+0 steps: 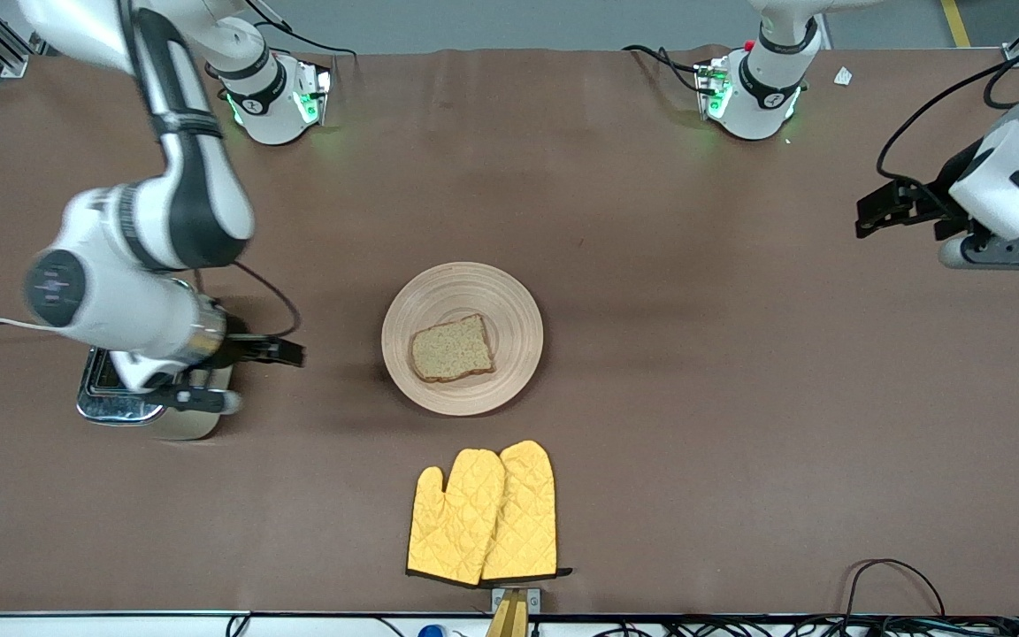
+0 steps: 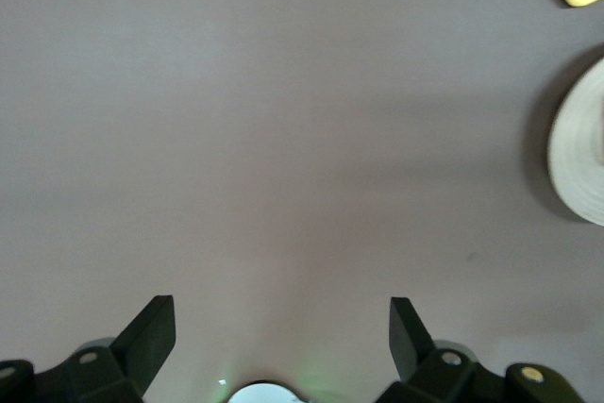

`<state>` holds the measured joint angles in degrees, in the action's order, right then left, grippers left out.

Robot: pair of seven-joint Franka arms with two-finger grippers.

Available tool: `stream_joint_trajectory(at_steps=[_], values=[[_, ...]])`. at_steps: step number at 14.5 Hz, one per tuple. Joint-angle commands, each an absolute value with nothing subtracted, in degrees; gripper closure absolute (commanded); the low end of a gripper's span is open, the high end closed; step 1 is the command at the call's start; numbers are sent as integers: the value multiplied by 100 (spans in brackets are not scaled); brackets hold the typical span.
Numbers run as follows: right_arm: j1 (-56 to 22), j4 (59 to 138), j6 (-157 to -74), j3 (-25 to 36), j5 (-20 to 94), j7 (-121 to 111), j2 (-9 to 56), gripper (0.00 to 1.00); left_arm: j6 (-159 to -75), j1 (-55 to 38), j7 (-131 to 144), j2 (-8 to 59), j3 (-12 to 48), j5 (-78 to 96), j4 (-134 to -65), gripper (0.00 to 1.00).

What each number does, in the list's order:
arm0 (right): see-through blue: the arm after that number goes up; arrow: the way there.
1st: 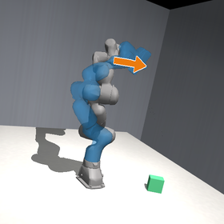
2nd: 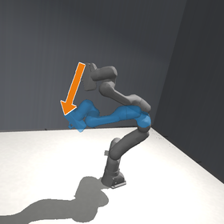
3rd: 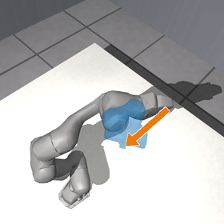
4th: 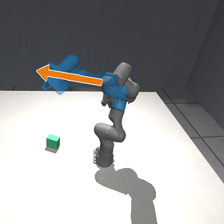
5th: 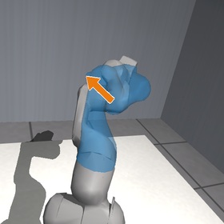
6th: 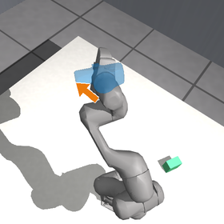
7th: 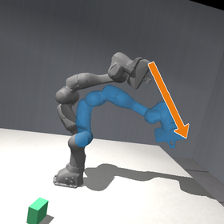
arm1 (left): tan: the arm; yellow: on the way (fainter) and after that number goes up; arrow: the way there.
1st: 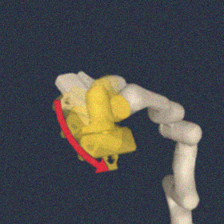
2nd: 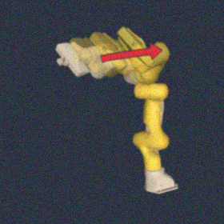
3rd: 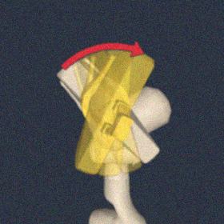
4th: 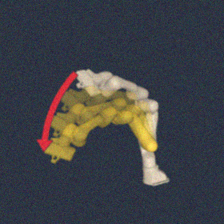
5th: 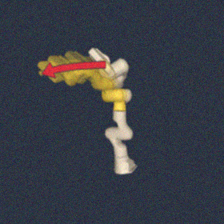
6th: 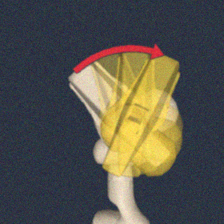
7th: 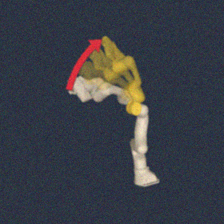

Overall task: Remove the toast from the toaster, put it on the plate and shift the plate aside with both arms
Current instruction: 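Retract the right gripper while the left gripper reaches the plate rim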

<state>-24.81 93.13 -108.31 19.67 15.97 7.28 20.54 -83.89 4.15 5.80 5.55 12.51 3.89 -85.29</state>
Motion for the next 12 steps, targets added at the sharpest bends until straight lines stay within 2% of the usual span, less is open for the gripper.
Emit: stream_joint_trajectory(at_steps=[1,4,7,12], values=[[-2417,9431,-10539,2275,1170,431,1627,0,-8656,440,431,930,1266,947,-8481,0],[-2426,9439,-10118,2566,697,230,1179,0,-9060,448,-409,1431,1274,1518,-8499,0],[-2190,9466,-9740,2584,396,167,669,0,-9420,448,-1036,1958,1274,2152,-8551,0],[-2180,9229,-9204,2865,352,210,158,0,-10545,360,-1589,2407,1318,3259,-9192,0]])
